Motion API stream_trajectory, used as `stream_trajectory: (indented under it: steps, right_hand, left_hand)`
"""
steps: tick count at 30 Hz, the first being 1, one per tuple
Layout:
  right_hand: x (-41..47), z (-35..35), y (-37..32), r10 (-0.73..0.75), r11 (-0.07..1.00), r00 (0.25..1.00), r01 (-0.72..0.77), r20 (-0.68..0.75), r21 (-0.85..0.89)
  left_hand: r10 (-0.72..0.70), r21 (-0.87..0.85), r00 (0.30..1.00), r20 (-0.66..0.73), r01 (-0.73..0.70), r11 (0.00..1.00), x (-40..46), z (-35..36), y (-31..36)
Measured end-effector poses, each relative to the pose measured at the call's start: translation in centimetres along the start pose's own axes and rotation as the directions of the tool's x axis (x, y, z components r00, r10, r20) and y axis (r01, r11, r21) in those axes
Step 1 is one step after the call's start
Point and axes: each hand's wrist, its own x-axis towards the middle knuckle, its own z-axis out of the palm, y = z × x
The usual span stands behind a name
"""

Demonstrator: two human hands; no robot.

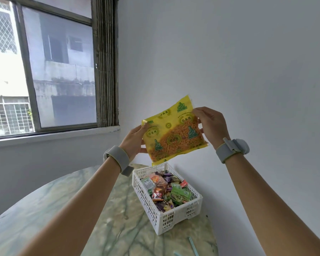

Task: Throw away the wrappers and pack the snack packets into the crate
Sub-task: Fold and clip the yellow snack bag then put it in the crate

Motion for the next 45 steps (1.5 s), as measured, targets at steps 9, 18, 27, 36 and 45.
stream_trajectory:
  steps: [9,18,27,36,45]
  right_hand:
    - [0.6,-0.5,-1.1,-0.089,0.993,0.996,0.089,0.006,-0.077]
    - [1.0,-0.4,-1.4,-0.119,0.988,0.992,0.123,0.043,-0.099]
    - [1.0,-0.2,-1.3,-0.112,0.99,0.992,0.116,0.05,-0.078]
    - [-1.3,0.4,2.5,0.209,0.949,0.968,-0.234,0.136,0.213]
    - [-1.8,-0.4,3.9,0.12,0.917,0.973,-0.184,0.197,0.353]
  left_hand:
    - [-0.003,-0.014,1.0,0.031,0.003,1.0,-0.1,1.0,-1.2]
    - [-0.013,-0.056,0.999,0.034,0.015,0.998,0.0,1.1,-1.9]
    - [0.003,-0.008,1.0,0.023,-0.002,1.0,0.0,0.7,-1.4]
    - [0.332,0.305,0.942,-0.049,-0.303,0.903,1.1,0.9,1.1]
    - [0.244,0.305,0.969,-0.021,-0.227,0.925,1.3,1.4,0.4]
